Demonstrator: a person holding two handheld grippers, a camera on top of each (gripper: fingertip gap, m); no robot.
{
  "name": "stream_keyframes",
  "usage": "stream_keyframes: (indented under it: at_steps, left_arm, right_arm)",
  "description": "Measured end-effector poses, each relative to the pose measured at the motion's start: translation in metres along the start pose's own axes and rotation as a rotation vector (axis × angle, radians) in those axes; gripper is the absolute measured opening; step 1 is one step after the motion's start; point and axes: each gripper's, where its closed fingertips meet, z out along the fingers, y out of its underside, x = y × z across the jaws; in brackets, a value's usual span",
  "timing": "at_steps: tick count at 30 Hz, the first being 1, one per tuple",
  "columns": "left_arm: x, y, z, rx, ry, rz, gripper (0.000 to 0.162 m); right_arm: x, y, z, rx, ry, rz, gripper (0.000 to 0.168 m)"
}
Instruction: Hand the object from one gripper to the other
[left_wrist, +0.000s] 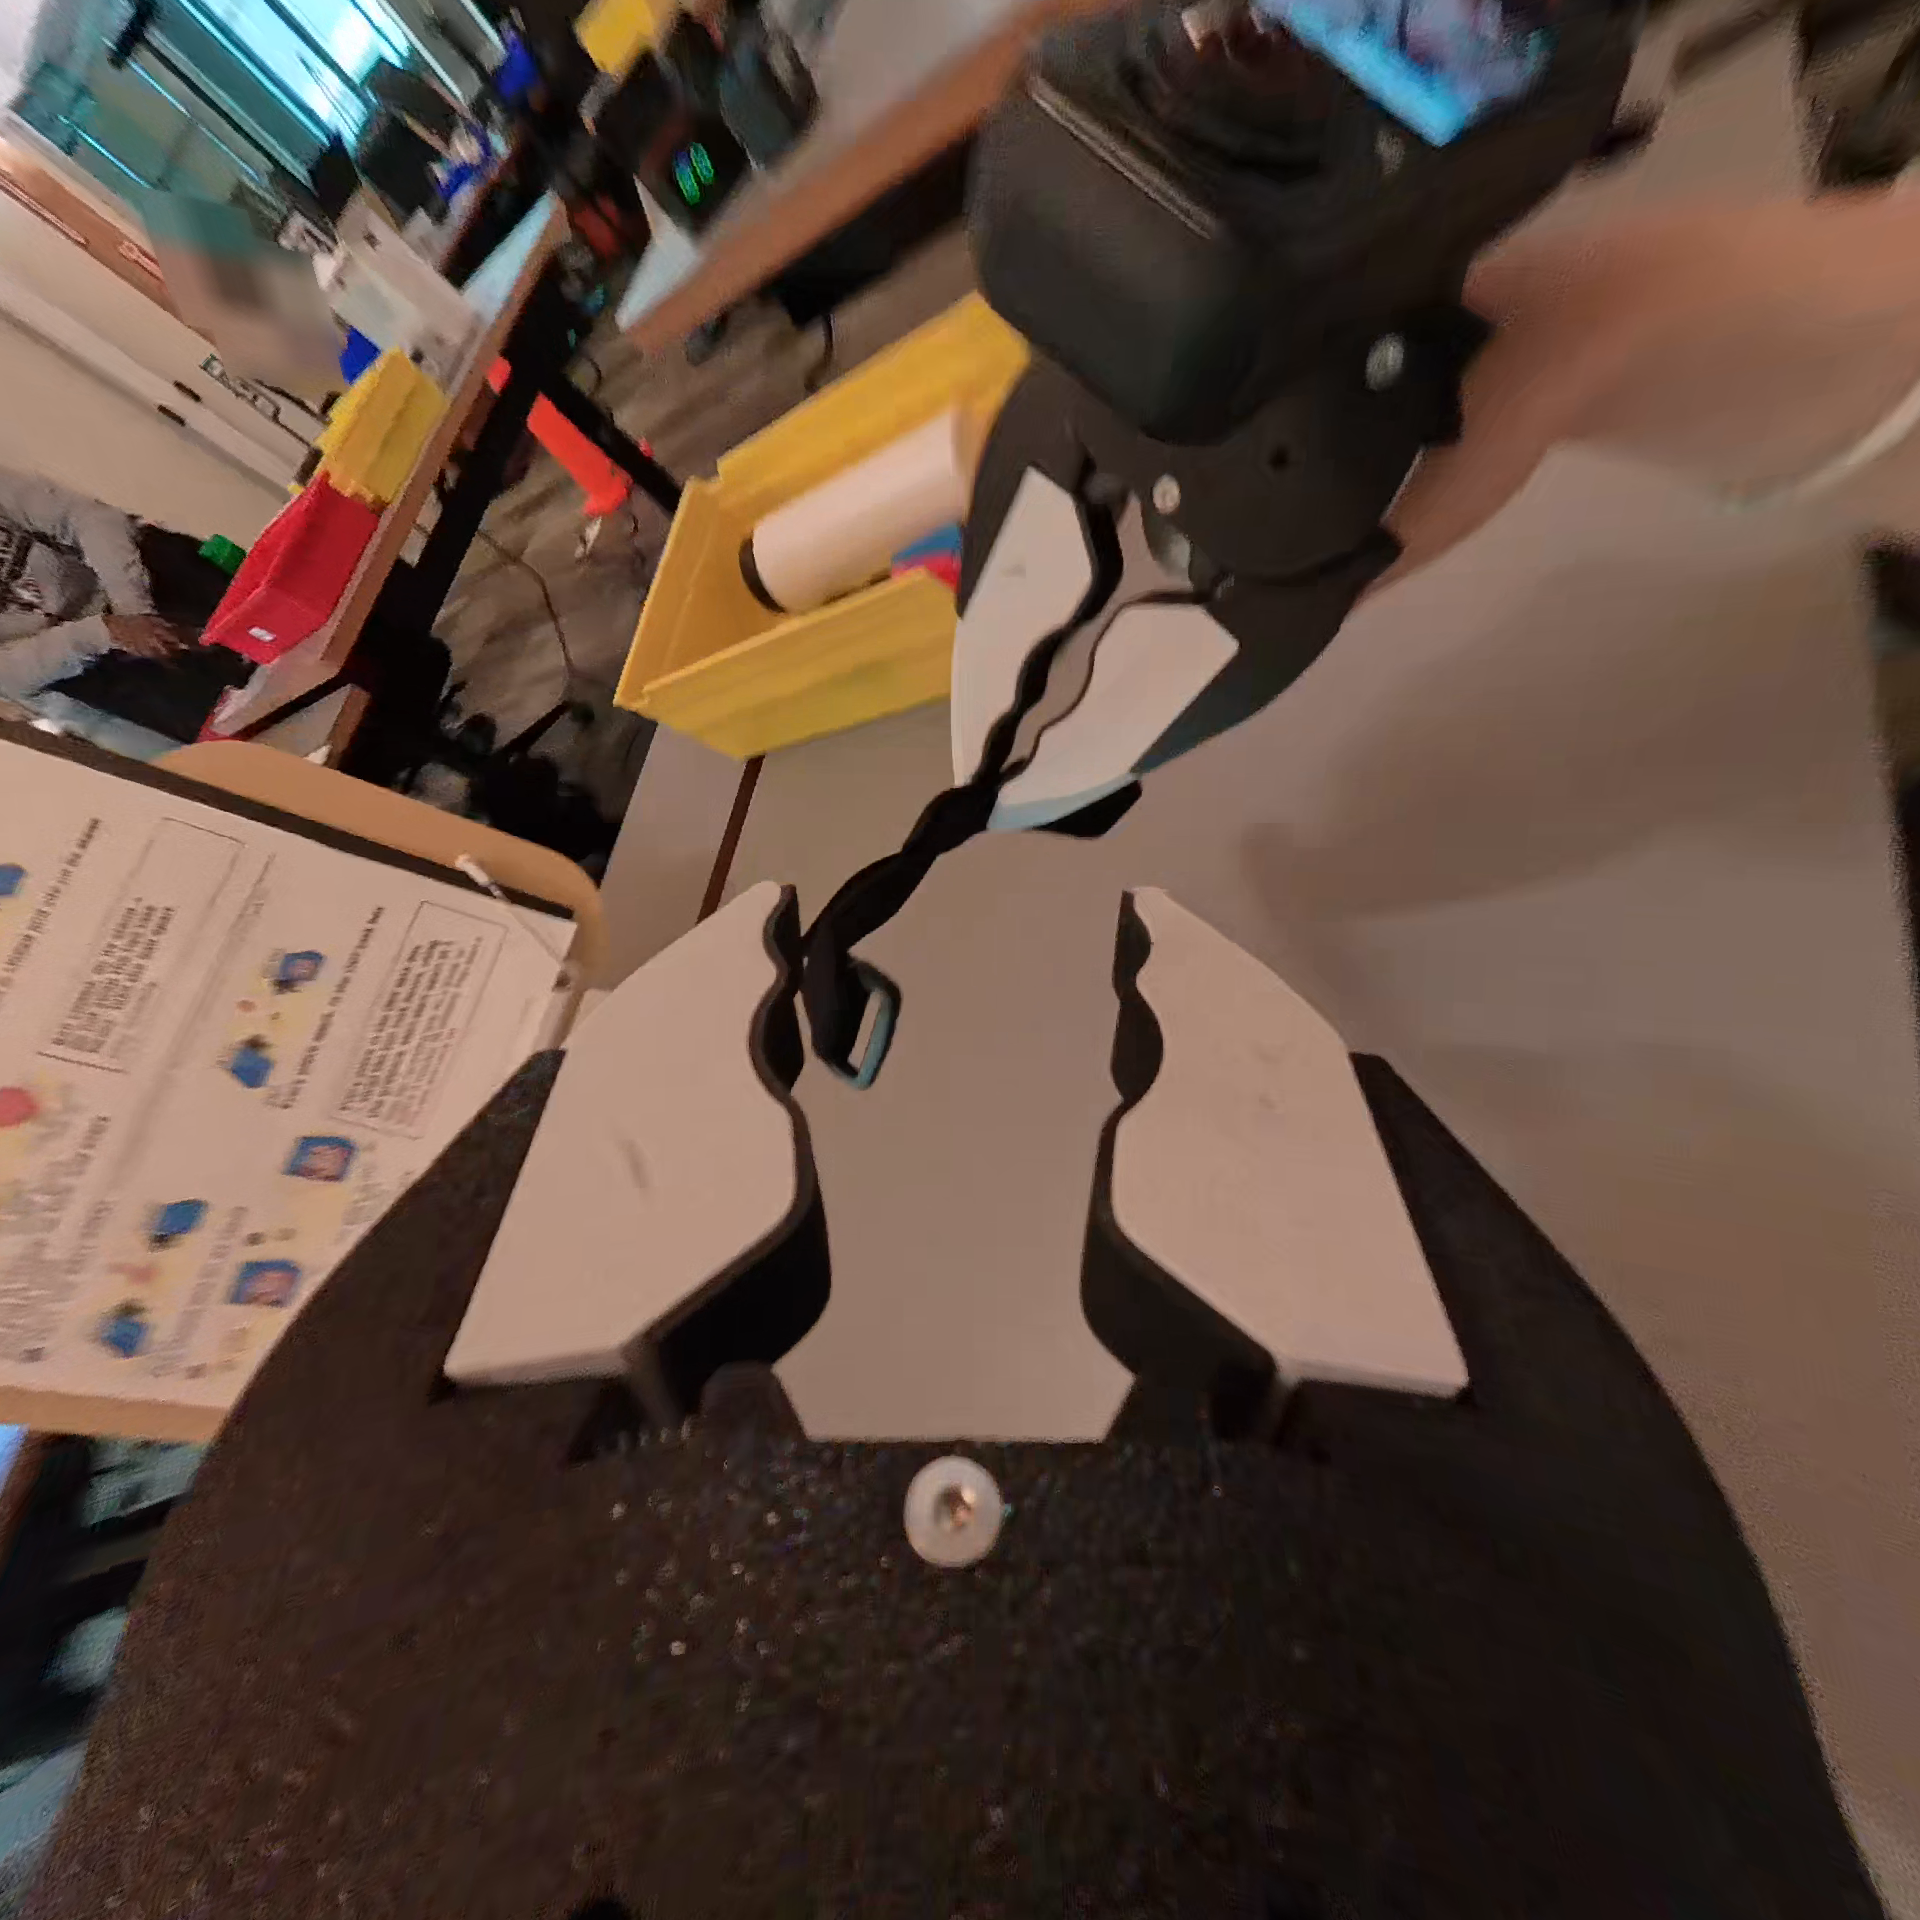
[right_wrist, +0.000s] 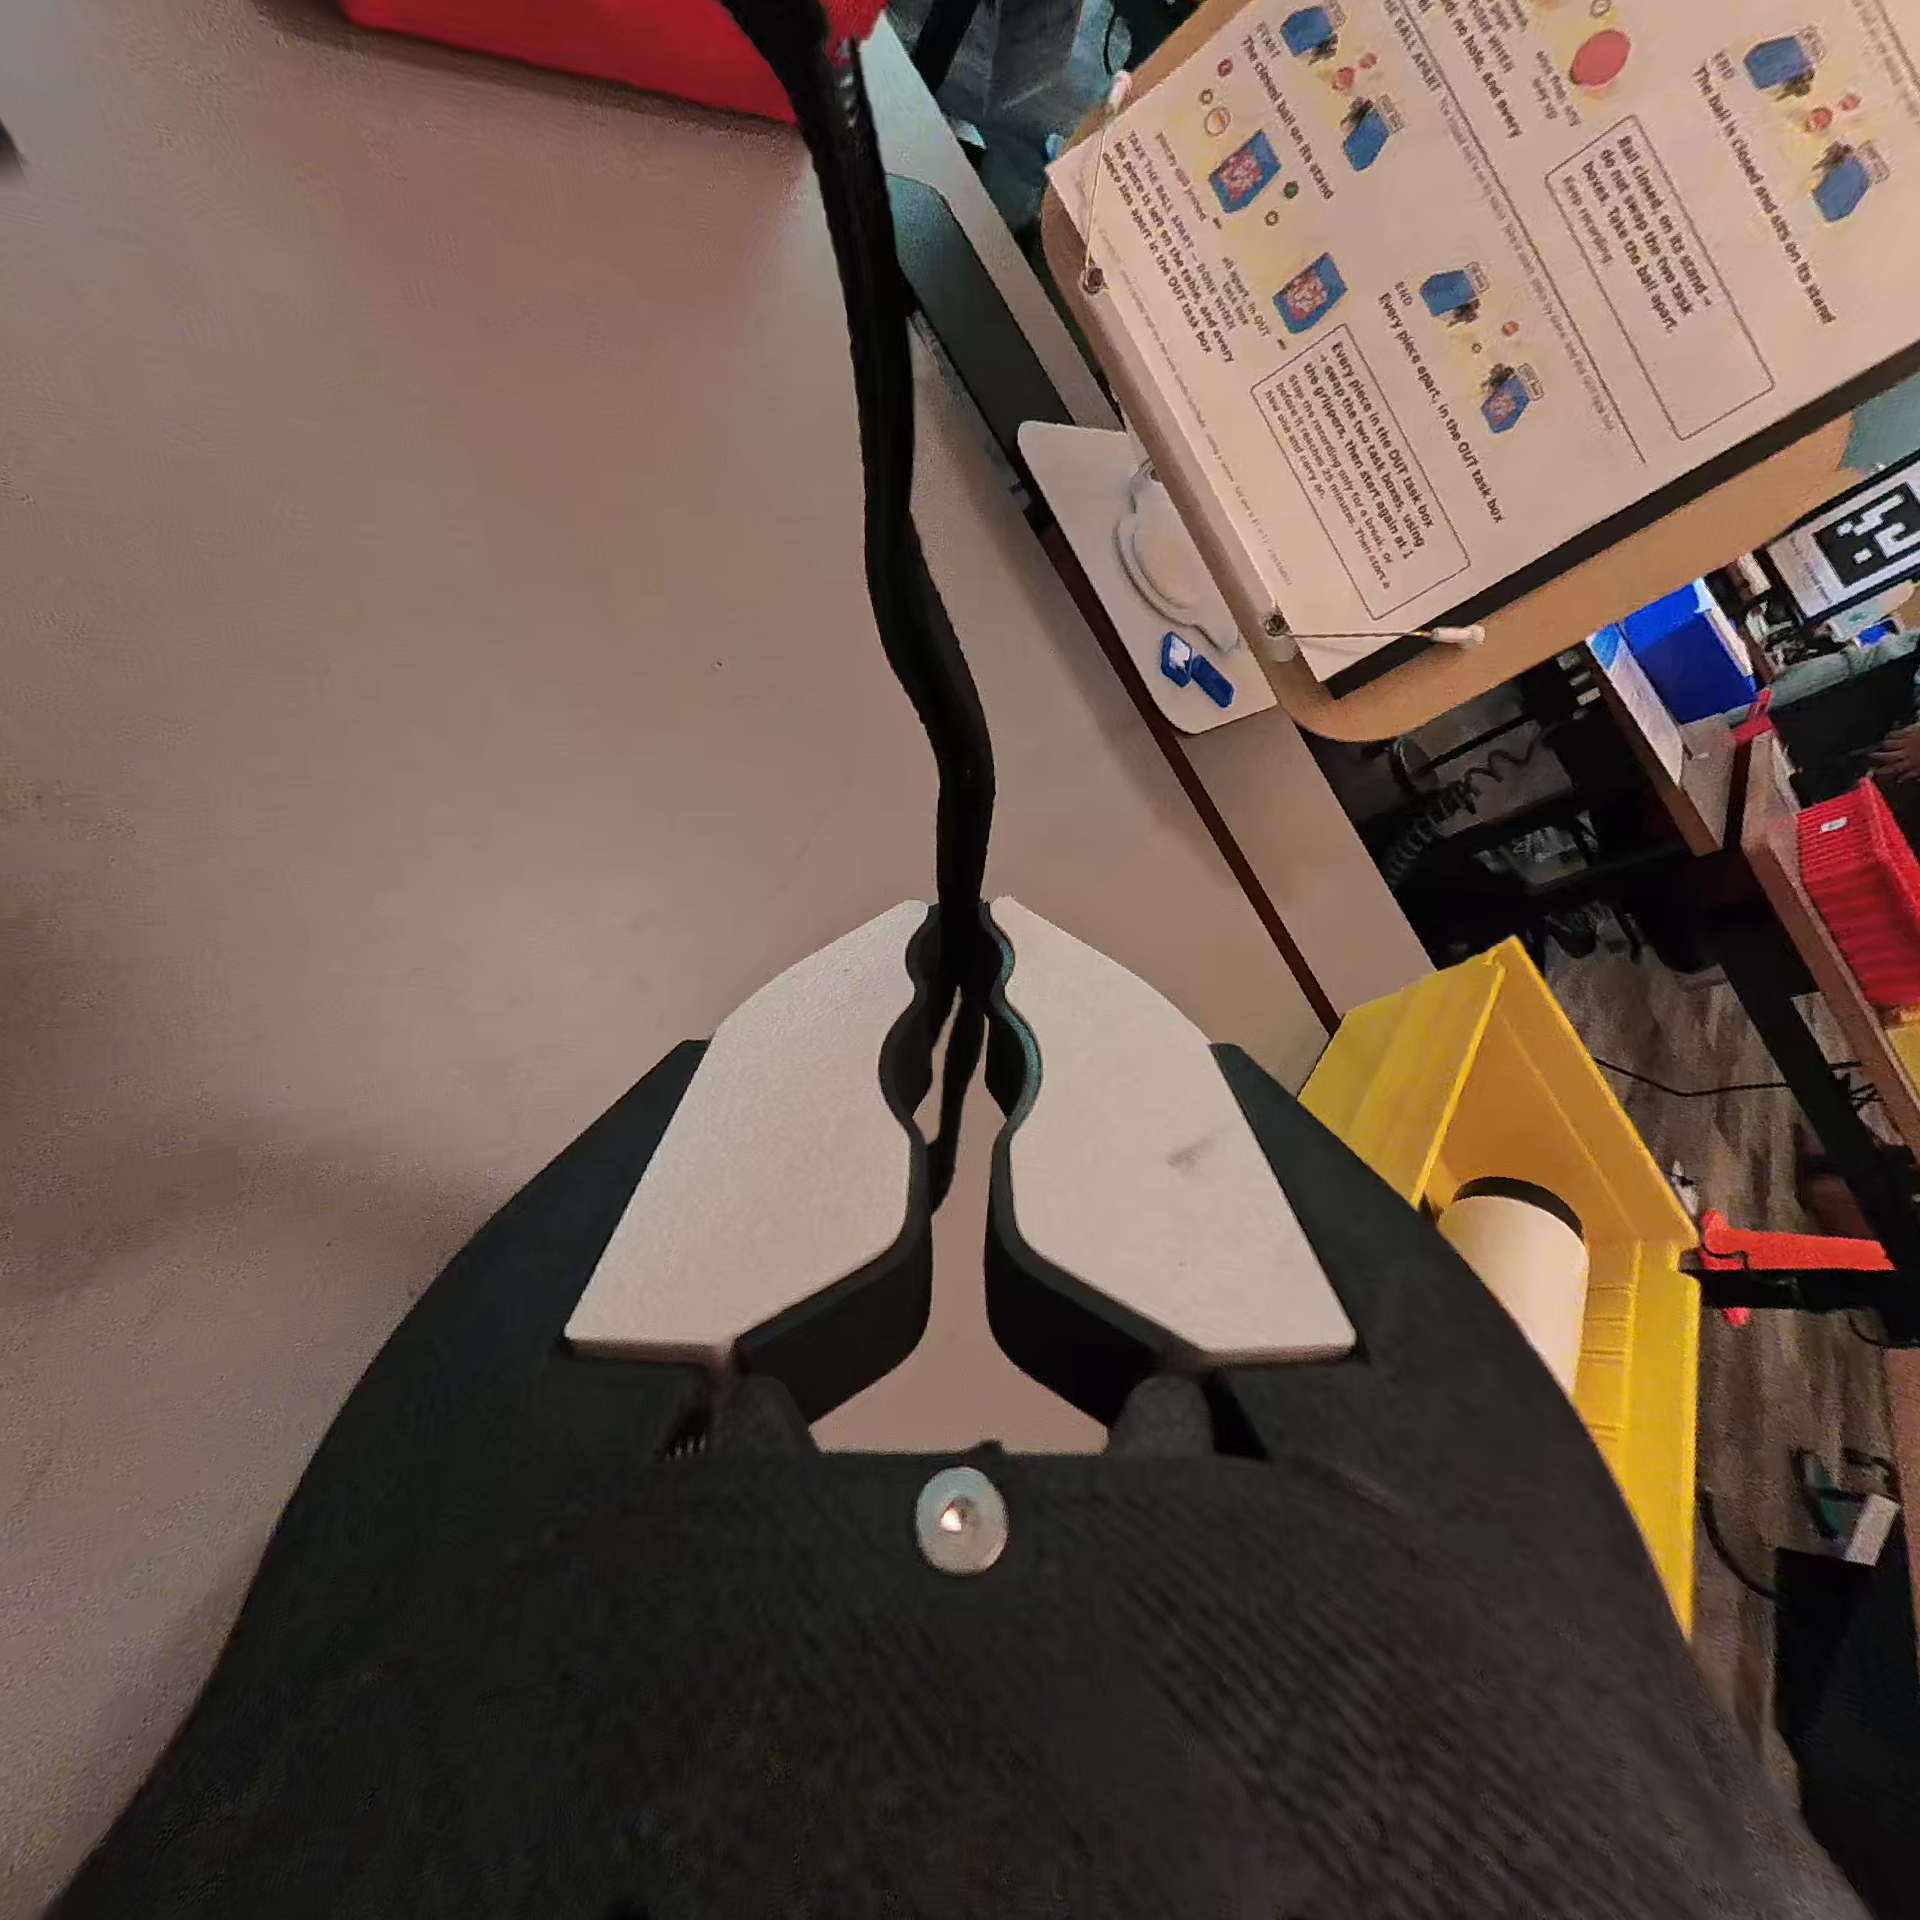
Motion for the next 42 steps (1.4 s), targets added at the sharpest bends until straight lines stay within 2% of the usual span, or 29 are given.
stream_keyframes:
  at_steps: [3, 6, 9, 11, 12, 15, 17, 20, 22, 24, 28, 30, 33, 39, 41, 42]
  left_arm:
    - [0.002, 0.015, 0.017, -0.147, -0.021, 0.122, 0.054]
    - [0.005, 0.023, 0.029, -0.194, -0.019, 0.161, 0.043]
    - [0.003, 0.041, 0.039, -0.271, -0.031, 0.184, 0.026]
    - [0.003, 0.053, 0.044, -0.294, -0.017, 0.155, 0.008]
    - [0.002, 0.052, 0.045, -0.263, -0.019, 0.117, 0.003]
    - [-0.007, 0.047, 0.044, -0.145, -0.044, -0.026, 0.003]
    - [-0.02, 0.046, 0.04, -0.057, -0.094, -0.129, 0.003]
    - [-0.048, 0.043, 0.026, 0.134, -0.169, -0.386, 0.003]
    - [-0.065, 0.043, 0.014, 0.271, -0.186, -0.579, 0.003]
    - [-0.074, 0.038, 0.003, 0.426, -0.154, -0.743, 0.003]
    - [-0.063, 0.021, -0.002, 0.643, 0.045, -0.948, 0.003]
    - [-0.051, 0.014, 0.0, 0.704, 0.134, -0.993, 0.003]
    - [-0.032, 0.007, 0.008, 0.742, 0.213, -0.996, 0.003]
    - [-0.002, -0.001, 0.019, 0.746, 0.329, -0.962, 0.003]
    - [0.004, -0.001, 0.024, 0.728, 0.347, -0.967, 0.003]
    - [0.005, -0.001, 0.025, 0.729, 0.348, -0.975, 0.003]
  right_arm:
    - [-0.004, -0.001, 0.001, -0.023, 0.014, -0.057, 0.005]
    - [-0.012, -0.003, 0.001, -0.036, -0.003, -0.108, 0.005]
    - [-0.021, -0.013, -0.002, 0.014, -0.047, -0.092, 0.005]
    - [-0.024, -0.019, -0.005, 0.052, -0.082, -0.054, 0.004]
    - [-0.022, -0.018, -0.006, 0.052, -0.086, -0.036, 0.005]
    - [-0.015, -0.026, -0.012, 0.157, -0.103, 0.048, 0.007]
    - [0.0, -0.03, -0.019, 0.248, -0.081, 0.156, 0.035]
    - [0.035, -0.03, -0.029, 0.4, -0.016, 0.377, 0.062]
    - [0.051, -0.027, -0.033, 0.507, -0.036, 0.566, 0.062]
    - [0.054, -0.026, -0.03, 0.595, -0.126, 0.712, 0.065]
    - [0.041, -0.043, -0.026, 0.746, -0.277, 0.816, 0.057]
    - [0.029, -0.065, -0.033, 0.848, -0.362, 0.832, 0.056]
    - [0.011, -0.088, -0.038, 0.914, -0.467, 0.874, 0.054]
    - [0.01, -0.098, -0.048, 1.008, -0.466, 0.894, 0.027]
    - [0.008, -0.098, -0.049, 1.013, -0.48, 0.857, 0.005]
    - [0.007, -0.098, -0.049, 1.005, -0.482, 0.838, 0.005]
